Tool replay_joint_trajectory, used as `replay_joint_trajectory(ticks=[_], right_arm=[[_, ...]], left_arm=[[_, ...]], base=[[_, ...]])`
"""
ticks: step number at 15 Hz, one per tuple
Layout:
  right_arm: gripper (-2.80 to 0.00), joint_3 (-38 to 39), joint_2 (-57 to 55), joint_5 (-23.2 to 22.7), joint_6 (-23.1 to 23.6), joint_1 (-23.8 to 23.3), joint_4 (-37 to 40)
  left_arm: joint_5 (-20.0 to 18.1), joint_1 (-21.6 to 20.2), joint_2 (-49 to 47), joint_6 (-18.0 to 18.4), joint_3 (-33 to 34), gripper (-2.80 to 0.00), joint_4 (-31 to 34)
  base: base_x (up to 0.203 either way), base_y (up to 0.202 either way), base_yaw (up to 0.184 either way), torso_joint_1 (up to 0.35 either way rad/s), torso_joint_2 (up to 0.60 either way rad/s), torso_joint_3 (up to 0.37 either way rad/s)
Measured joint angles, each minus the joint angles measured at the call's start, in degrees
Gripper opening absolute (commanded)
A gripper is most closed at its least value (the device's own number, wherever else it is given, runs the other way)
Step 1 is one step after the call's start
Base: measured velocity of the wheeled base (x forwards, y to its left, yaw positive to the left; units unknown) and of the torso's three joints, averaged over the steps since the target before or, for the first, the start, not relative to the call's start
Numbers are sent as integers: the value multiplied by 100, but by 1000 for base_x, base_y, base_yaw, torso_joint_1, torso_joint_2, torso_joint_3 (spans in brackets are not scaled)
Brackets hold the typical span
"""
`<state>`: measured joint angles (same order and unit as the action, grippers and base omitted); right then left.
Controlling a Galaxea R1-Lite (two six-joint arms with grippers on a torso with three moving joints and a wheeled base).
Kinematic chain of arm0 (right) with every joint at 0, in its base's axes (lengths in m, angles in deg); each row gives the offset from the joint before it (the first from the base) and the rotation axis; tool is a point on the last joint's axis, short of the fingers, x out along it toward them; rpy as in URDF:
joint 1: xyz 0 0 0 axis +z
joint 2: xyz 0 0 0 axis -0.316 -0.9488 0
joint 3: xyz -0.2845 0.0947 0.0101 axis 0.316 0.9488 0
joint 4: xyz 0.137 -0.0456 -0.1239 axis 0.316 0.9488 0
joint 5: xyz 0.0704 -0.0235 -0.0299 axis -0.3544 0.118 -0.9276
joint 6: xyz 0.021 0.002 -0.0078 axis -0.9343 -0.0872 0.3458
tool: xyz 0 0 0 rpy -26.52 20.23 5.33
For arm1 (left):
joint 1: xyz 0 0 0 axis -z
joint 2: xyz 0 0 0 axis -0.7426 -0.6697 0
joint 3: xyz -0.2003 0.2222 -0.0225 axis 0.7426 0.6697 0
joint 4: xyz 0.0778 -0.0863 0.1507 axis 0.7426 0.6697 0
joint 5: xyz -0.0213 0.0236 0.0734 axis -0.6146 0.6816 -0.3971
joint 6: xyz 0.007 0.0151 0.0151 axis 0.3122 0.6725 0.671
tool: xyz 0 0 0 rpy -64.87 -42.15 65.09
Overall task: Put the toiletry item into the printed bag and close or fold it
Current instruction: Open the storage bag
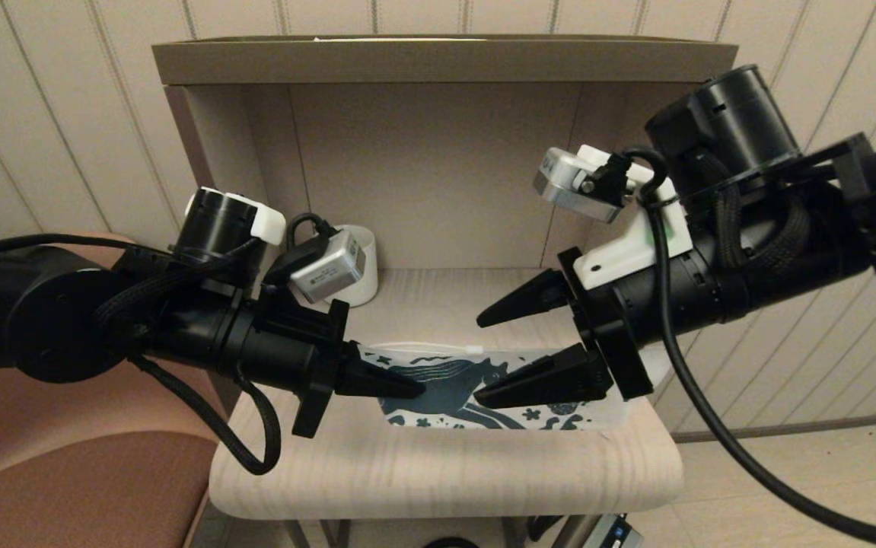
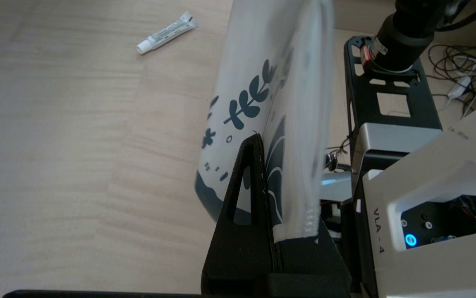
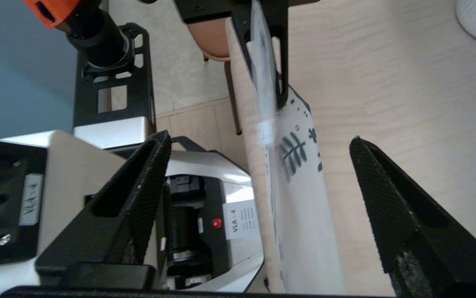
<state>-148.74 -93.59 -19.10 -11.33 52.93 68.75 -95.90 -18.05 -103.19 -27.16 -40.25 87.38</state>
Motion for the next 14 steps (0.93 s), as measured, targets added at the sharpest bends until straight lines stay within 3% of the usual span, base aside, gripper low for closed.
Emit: replay_joint_trajectory(ticks=[14], right_arm=[[0, 36, -53, 330, 171, 59, -207]], left_arm=[[0, 0, -28, 14, 4, -280, -18]], base=[[0, 0, 0, 0, 0, 0]])
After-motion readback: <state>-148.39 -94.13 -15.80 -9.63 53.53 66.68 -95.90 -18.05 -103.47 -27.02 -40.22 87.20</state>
